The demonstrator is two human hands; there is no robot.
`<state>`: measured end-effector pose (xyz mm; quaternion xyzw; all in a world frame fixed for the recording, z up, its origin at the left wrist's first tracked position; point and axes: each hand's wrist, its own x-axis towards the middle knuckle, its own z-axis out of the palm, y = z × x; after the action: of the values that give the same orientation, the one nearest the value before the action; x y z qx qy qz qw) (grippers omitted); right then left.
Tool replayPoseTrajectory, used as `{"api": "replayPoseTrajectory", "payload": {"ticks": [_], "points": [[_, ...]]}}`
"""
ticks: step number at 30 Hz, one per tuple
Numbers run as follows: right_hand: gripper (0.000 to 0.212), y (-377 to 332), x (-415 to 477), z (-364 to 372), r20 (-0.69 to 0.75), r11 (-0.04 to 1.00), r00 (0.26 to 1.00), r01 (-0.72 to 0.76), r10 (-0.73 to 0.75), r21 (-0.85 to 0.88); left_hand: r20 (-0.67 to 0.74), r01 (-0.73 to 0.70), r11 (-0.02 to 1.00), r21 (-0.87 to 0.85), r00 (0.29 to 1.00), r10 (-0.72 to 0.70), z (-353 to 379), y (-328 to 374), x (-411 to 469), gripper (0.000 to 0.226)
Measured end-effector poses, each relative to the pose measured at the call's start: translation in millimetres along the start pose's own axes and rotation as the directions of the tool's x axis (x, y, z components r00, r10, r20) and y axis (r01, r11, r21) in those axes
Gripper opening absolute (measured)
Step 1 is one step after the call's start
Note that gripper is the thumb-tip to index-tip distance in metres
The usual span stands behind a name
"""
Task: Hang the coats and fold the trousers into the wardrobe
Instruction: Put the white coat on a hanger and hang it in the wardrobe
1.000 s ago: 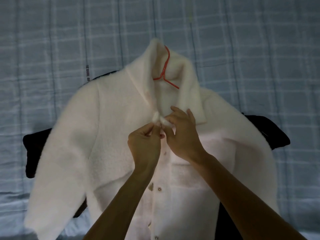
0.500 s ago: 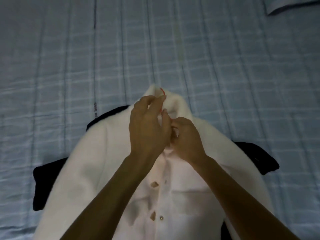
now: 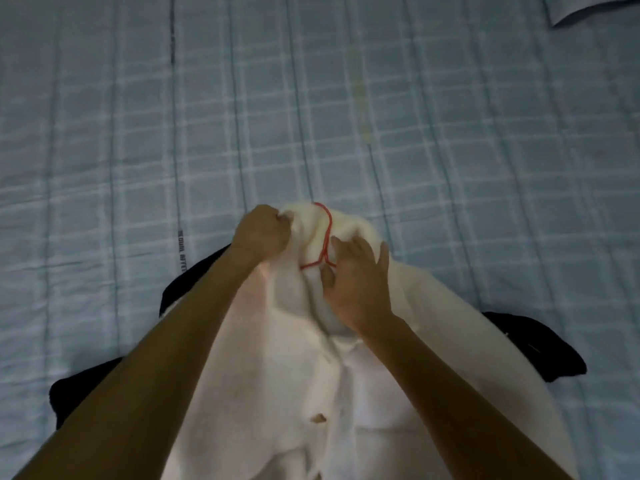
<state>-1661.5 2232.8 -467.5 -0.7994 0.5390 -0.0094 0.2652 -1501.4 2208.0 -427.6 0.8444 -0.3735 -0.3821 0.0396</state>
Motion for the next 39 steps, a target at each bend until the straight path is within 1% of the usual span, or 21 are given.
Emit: {"api": "replayPoseTrajectory", "payload": {"ticks": [1,2,4,5,6,8,10,11,13,14,15,17,19,20,22,24,27,33,34,37,39], "points": [[0.04,0,3,3,-0.02,0.999,1.0,0.008,-0.008,-0.033,0.046,0.069,0.99,-0.127,0.997,-0.063,-4,-4,4,0.035],[0.036,-1,5,5,-0.045,0.998,0.999,0.01,-0.013,-0.058,0.118,0.17,0.949,-0.266,0.983,-0.143,-7,-7,8,0.03],[0.03,-1,9,7,-0.079,0.998,0.997,0.0,-0.005,-0.066,0.306,0.378,0.788,-0.486,0.918,-0.252,-8,-21,12,0.022],[0.029,1,9,7,-0.087,0.999,0.996,-0.002,-0.003,-0.054,0.382,0.433,0.725,-0.535,0.89,-0.25,-7,-30,12,0.024],[0.027,2,9,7,-0.095,0.999,0.995,0.004,-0.007,-0.032,0.445,0.463,0.695,-0.55,0.867,-0.224,-5,-38,10,0.028],[0.021,2,5,6,-0.132,0.999,0.99,0.046,-0.044,0.014,0.471,0.431,0.776,-0.461,0.86,-0.198,-3,-45,8,0.024],[0.022,0,-3,1,-0.189,0.995,0.98,0.079,-0.066,0.063,0.355,0.242,0.938,-0.249,0.924,-0.144,-2,-45,7,0.016],[0.024,-1,-5,-5,-0.223,0.991,0.973,0.081,-0.055,0.107,0.256,0.124,0.982,-0.14,0.963,-0.085,-2,-43,6,0.018],[0.022,-4,-7,-17,-0.265,0.981,0.963,0.088,-0.039,0.175,0.121,-0.086,0.996,-0.009,0.989,0.087,-1,-38,1,0.024],[0.02,-6,-9,-23,-0.276,0.979,0.96,0.09,-0.037,0.182,0.097,-0.183,0.982,0.054,0.979,0.177,-1,-35,-3,0.026],[0.017,-8,-12,-30,-0.293,0.979,0.955,0.096,-0.039,0.181,0.113,-0.248,0.96,0.128,0.966,0.234,-4,-31,-8,0.029],[0.012,-12,-19,-45,-0.337,0.977,0.939,0.127,-0.062,0.172,0.189,-0.306,0.922,0.237,0.945,0.266,-10,-24,-18,0.038],[0.01,-17,-27,-61,-0.355,0.973,0.93,0.159,-0.091,0.166,0.208,-0.342,0.906,0.249,0.933,0.295,-20,-18,-35,0.04],[0.009,-19,-31,-69,-0.357,0.97,0.928,0.172,-0.102,0.169,0.174,-0.377,0.897,0.23,0.923,0.343,-25,-15,-46,0.037],[0.006,-27,-38,-87,-0.358,0.964,0.925,0.2,-0.127,0.176,0.022,-0.458,0.871,0.176,0.887,0.462,-39,-8,-73,0.038],[0.003,-37,-45,-104,-0.361,0.956,0.919,0.235,-0.159,0.178,-0.098,-0.555,0.818,0.153,0.815,0.571,-53,2,-103,0.038],[0.006,-56,-58,-132,-0.382,0.94,0.901,0.292,-0.208,0.176,-0.162,-0.679,0.713,0.176,0.694,0.701,-70,16,-145,0.035],[0.018,-97,-88,-190,-0.443,0.896,0.845,0.408,-0.298,0.175,-0.374,-0.691,0.704,0.161,0.618,0.692,-97,13,-213,0.027],[0.018,-106,-92,-201,-0.458,0.888,0.829,0.432,-0.322,0.156,-0.444,-0.683,0.714,0.152,0.598,0.667,-103,12,-226,0.025],[0.012,-138,-106,-227,-0.512,0.851,0.762,0.515,-0.397,0.107,-0.693,-0.616,0.784,0.079,0.531,0.487,-121,9,-269,0.025],[0.006,-162,-116,-242,-0.561,0.815,0.708,0.571,-0.43,0.096,-0.759,-0.573,0.816,0.084,0.494,0.425,-136,5,-295,0.024]]}}
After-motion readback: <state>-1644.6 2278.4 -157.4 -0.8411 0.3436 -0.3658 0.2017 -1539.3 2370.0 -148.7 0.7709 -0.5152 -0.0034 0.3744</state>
